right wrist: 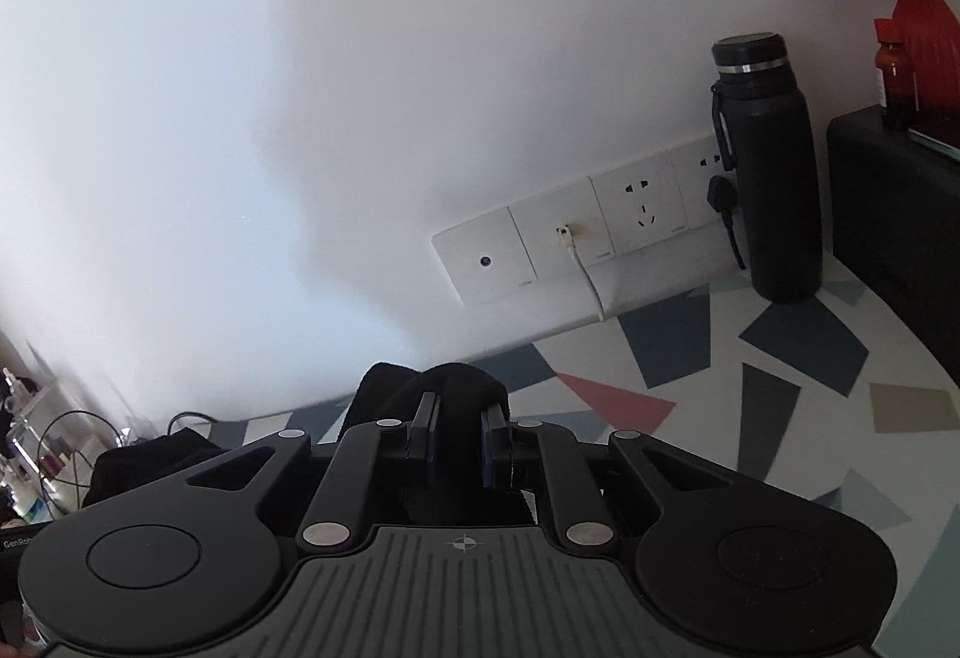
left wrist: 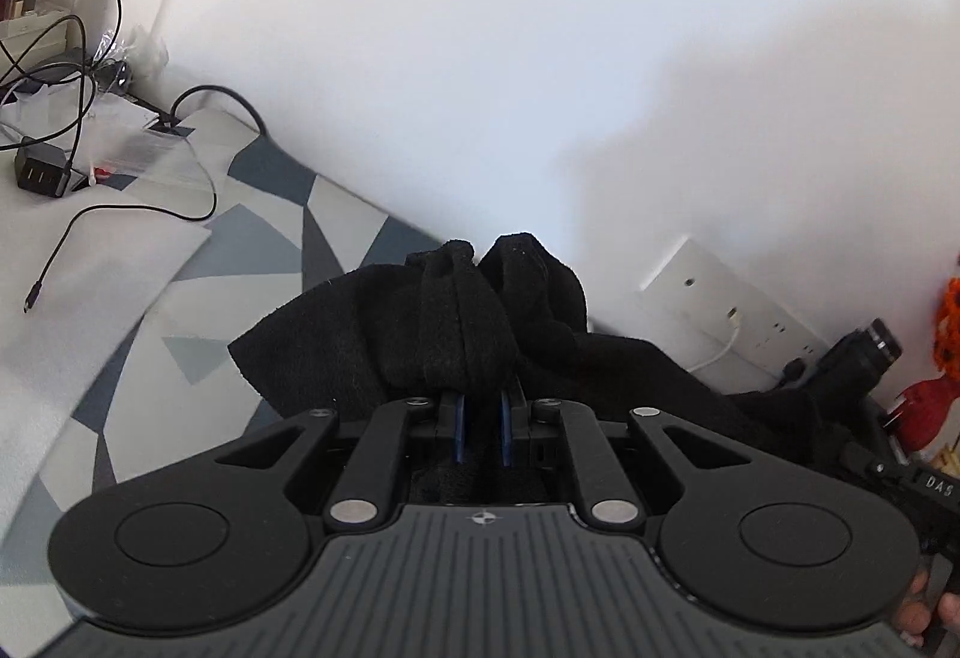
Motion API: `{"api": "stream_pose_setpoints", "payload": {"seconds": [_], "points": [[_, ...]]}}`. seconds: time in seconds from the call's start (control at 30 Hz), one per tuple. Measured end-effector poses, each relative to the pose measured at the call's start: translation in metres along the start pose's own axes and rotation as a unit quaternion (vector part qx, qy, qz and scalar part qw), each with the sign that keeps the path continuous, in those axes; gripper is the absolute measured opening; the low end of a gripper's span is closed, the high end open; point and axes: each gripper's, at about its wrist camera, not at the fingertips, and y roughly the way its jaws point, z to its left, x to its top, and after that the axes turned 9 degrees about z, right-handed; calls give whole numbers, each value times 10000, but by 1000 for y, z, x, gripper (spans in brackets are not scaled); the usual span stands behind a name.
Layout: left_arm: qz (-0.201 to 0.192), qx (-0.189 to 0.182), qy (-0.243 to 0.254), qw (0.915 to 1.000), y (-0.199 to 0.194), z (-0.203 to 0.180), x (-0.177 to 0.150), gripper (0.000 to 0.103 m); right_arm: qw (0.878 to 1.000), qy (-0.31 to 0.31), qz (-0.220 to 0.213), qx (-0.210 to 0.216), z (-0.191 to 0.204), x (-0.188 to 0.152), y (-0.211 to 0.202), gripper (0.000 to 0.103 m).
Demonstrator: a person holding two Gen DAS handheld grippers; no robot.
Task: Fold clothes
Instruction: 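Lower the black fleece onto the ironing board and open both grippers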
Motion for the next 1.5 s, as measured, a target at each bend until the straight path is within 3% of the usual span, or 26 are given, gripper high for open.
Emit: {"api": "stream_pose_setpoints", "payload": {"seconds": [0.1, 0.17, 0.23, 0.3, 0.33, 0.43, 0.63, 0.77, 0.87, 1.0, 1.07, 1.13, 1.23, 1.37, 1.5], "points": [[570, 274, 110, 9979, 39, 19, -1, 14, 9997, 55, 162, -195, 6, -2, 35, 13], [885, 350, -89, 9954, 53, 34, -5, 29, 9979, 169, 412, -465, 4, -13, 60, 19], [1012, 278, -271, 9941, 51, 45, -9, 64, 9944, 387, 633, -747, 2, -25, 77, 38], [1084, 178, -331, 9934, 43, 53, -15, 73, 9894, 659, 803, -1010, -1, -36, 88, 54], [1165, 155, -209, 9928, 38, 53, -18, 75, 9882, 751, 793, -1076, -1, -42, 85, 62], [1361, -58, 174, 9905, 24, 50, -25, 77, 9858, 967, 712, -1172, -2, -58, 65, 69], [1633, -670, 957, 9796, 0, 27, -42, 77, 9766, 1420, 740, -1436, -13, -95, 15, 73], [1870, -804, 1707, 9641, 0, 2, -55, 77, 9732, 1138, 933, -1765, -8, -128, 2, 73], [2068, -999, 1771, 9570, 6, -6, -61, 77, 9713, 879, 1077, -1930, 1, -151, 4, 73], [2106, -1032, 1796, 9554, 5, -12, -64, 77, 9724, 590, 1063, -1989, 15, -170, 15, 74], [1988, -951, 1822, 9583, 0, -12, -63, 77, 9750, 424, 1067, -1903, 21, -172, 19, 69], [1896, -897, 1817, 9607, -5, -8, -61, 77, 9780, 312, 1108, -1740, 27, -172, 21, 40], [1809, -901, 1957, 9596, -13, -7, -59, 77, 9815, 198, 1214, -1465, 34, -170, 25, 21], [1794, -1136, 1923, 9581, -20, -13, -50, 77, 9851, 276, 1248, -1149, 41, -167, 23, 17], [1851, -1275, 1828, 9571, -17, -25, -47, 77, 9901, -65, 1047, -927, 55, -164, 8, 16]]}}
